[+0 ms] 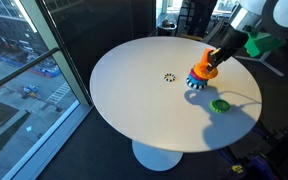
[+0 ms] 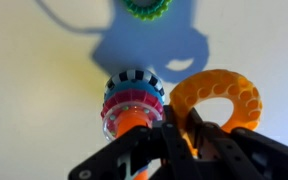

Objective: Pick up an orange ring and place it on the rings stacking stand

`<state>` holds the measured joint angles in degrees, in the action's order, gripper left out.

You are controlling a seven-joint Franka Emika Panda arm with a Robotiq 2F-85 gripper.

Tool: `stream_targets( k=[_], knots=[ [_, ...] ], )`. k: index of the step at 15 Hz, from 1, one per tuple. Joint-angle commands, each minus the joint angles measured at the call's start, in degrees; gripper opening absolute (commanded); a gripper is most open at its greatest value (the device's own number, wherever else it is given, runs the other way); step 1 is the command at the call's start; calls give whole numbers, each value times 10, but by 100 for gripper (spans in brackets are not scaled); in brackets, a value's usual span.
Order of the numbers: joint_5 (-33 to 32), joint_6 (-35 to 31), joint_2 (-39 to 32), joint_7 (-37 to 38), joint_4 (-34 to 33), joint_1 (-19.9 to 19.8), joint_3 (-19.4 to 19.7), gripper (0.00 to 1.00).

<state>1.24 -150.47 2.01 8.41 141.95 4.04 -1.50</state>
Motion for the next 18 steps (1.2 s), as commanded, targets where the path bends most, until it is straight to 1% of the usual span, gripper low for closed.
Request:
stream_targets(
  k=[1, 8, 18],
  knots=[
    [6, 32, 35, 0, -16, -13, 0, 7],
    [4, 56, 47, 10, -58, -34, 8, 7],
    [-9, 75, 22, 33, -100, -56, 17, 7]
  ],
)
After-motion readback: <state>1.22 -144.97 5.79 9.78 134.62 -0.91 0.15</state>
